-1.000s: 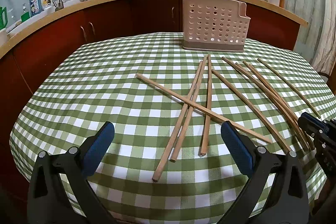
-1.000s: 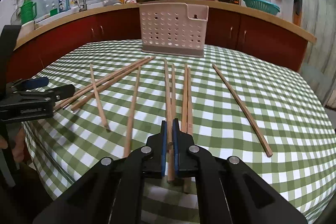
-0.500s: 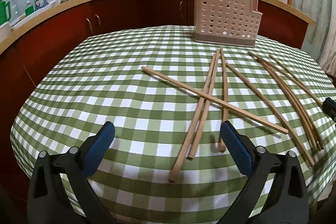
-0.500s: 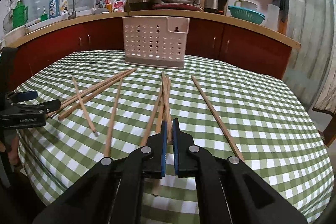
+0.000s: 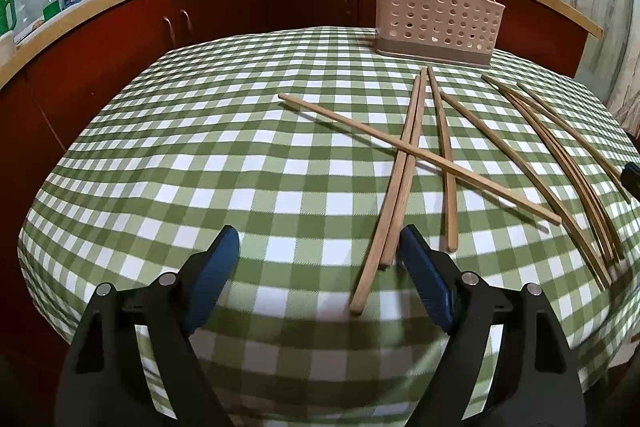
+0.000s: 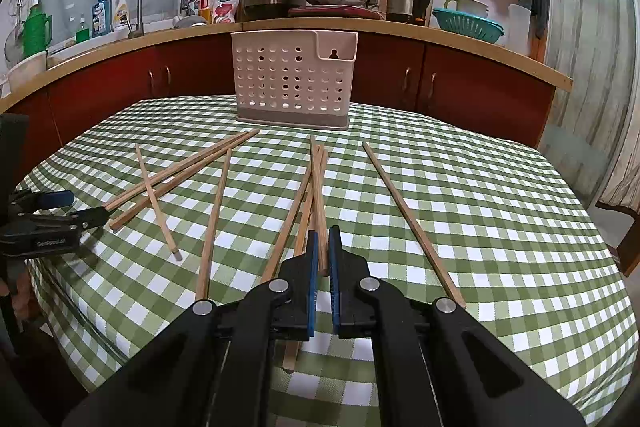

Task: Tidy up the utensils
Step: 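Close the left tool on another wooden chopstick while the right tool holds its chopstick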

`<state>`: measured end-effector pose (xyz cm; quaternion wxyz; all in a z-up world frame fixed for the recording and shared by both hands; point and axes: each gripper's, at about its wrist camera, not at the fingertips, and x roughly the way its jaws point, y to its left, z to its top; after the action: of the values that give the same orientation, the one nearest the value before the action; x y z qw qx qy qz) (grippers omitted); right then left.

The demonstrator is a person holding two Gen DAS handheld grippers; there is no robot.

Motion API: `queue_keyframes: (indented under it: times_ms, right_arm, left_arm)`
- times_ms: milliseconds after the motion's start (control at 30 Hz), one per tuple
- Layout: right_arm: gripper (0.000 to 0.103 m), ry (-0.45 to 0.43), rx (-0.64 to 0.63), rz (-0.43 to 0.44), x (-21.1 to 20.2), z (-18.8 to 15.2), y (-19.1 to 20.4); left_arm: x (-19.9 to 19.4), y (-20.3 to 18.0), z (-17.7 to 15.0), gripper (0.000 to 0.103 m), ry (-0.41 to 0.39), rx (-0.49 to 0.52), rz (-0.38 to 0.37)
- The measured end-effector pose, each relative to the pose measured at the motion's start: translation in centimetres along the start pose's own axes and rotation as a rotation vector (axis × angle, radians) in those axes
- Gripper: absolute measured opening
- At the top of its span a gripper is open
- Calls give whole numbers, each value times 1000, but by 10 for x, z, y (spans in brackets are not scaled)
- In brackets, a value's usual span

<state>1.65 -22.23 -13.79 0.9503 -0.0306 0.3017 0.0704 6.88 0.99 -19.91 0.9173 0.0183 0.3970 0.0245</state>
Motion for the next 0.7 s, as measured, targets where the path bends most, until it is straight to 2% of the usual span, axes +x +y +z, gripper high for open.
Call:
queue_keyframes:
  times_ms: [200,333,533,700]
  right_arm:
    - [6,1,-5,4,0,0,3]
    - [6,-1,2,10,1,1,2]
    - [6,-2,9,10,0,2,1]
    - [6,-7,10,11,0,2,2]
  left_arm:
    - [-12,4,-8,80,-8,53,4]
    - [-10,7,-10,69,-22,77,-3]
    - [-3,13,-8,68,-36,39,-61]
    - [-3,17,-8,56,-30,24,-87]
